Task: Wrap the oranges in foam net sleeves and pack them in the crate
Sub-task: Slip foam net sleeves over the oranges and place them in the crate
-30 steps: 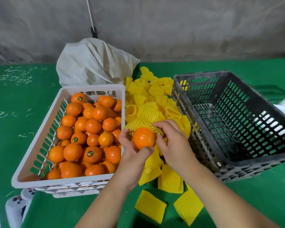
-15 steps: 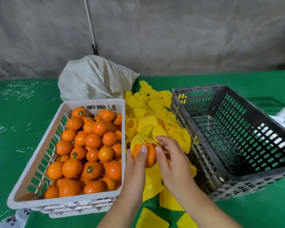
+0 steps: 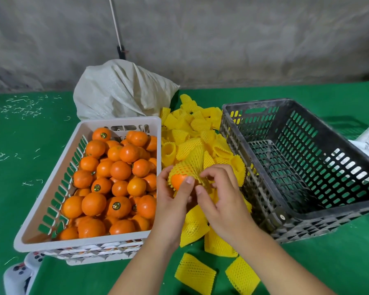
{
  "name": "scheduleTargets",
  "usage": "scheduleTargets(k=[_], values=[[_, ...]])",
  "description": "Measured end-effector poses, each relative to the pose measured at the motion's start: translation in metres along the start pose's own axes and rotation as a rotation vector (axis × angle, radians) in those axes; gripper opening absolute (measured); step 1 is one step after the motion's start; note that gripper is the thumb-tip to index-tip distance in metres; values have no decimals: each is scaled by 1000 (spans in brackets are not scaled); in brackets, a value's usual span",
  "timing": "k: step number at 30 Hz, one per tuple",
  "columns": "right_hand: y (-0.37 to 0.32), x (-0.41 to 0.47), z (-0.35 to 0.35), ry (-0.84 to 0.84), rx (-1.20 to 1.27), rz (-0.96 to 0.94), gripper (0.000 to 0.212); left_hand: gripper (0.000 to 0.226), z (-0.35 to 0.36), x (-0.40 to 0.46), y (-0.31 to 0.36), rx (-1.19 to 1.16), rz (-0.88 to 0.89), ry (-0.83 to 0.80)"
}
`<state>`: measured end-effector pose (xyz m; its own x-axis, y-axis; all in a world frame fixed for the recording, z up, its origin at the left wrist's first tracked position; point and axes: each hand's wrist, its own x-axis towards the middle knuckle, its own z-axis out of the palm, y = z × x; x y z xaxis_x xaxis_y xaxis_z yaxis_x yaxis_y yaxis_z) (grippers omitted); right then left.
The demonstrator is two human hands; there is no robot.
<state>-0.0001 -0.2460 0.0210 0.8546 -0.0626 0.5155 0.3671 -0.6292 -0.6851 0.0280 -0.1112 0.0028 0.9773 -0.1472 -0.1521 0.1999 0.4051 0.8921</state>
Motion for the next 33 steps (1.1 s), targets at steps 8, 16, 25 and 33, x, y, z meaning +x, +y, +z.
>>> scheduleTargets(k=[8, 16, 25, 33], values=[[10, 9, -16, 50, 76, 39, 22, 66, -18, 2, 5, 93, -7, -25], [-10, -1, -4, 74, 34, -136, 18, 63, -8, 3, -3, 65, 80, 59], [7, -5, -12, 163, 34, -13, 24, 96, -5, 1, -7, -87, 47, -21], [-13, -27, -2, 15, 228, 141, 20, 70, 0, 8, -15, -29, 169, 88]])
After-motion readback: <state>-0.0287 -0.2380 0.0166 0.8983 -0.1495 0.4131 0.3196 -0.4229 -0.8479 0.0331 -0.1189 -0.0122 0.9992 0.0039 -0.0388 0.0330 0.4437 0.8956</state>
